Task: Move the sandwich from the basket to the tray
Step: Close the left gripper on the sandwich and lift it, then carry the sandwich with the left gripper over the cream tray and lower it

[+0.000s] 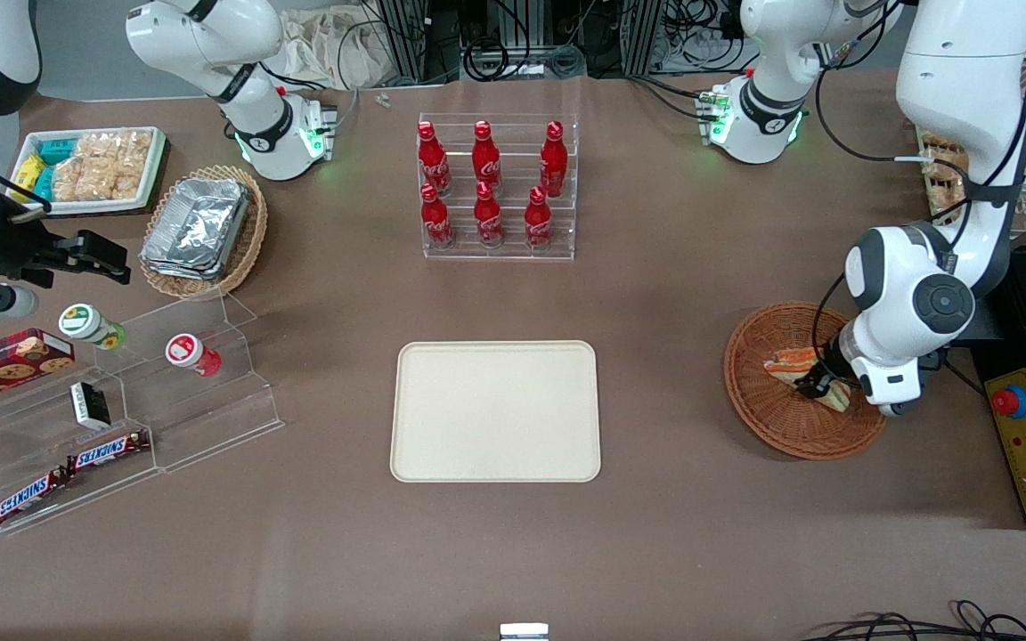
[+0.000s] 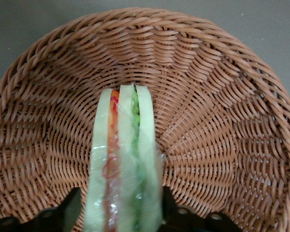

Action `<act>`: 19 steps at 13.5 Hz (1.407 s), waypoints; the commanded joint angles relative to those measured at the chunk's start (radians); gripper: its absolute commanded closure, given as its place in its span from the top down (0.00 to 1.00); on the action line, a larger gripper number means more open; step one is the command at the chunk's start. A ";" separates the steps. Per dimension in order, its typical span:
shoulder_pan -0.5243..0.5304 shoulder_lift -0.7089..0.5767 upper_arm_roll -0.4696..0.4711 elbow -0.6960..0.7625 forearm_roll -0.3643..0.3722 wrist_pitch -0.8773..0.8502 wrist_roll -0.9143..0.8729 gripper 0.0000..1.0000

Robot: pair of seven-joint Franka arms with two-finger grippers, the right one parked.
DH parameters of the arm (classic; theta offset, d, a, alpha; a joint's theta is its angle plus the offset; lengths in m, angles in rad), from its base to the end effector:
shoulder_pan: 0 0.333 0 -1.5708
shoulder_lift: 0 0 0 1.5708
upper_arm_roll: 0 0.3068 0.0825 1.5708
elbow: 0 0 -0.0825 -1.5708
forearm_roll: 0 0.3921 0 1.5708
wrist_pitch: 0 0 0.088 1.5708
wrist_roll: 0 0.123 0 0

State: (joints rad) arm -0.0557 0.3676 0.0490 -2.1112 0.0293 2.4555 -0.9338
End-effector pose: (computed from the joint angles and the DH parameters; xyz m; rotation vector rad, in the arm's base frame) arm 0.5787 -0.0033 0.2066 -2.7898 -1.3496 0.0066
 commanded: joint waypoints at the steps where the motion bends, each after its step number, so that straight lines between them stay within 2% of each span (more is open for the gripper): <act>1: -0.007 0.016 0.005 0.014 0.023 0.013 -0.030 0.27; 3: -0.007 -0.008 0.006 0.016 0.023 0.005 -0.028 0.04; 4: -0.007 -0.033 0.006 0.025 0.023 -0.006 -0.025 0.00; 8: -0.027 -0.120 -0.017 0.155 0.021 -0.248 0.018 0.00; 12: -0.041 -0.114 -0.138 0.359 0.017 -0.516 0.134 0.00; 16: -0.044 -0.052 -0.291 0.441 0.017 -0.550 0.364 0.00; 19: -0.045 0.009 -0.417 0.451 0.011 -0.508 0.389 0.00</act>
State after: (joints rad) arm -0.1025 0.3117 -0.3045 -1.7130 0.0374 1.9404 -0.5833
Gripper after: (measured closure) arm 0.837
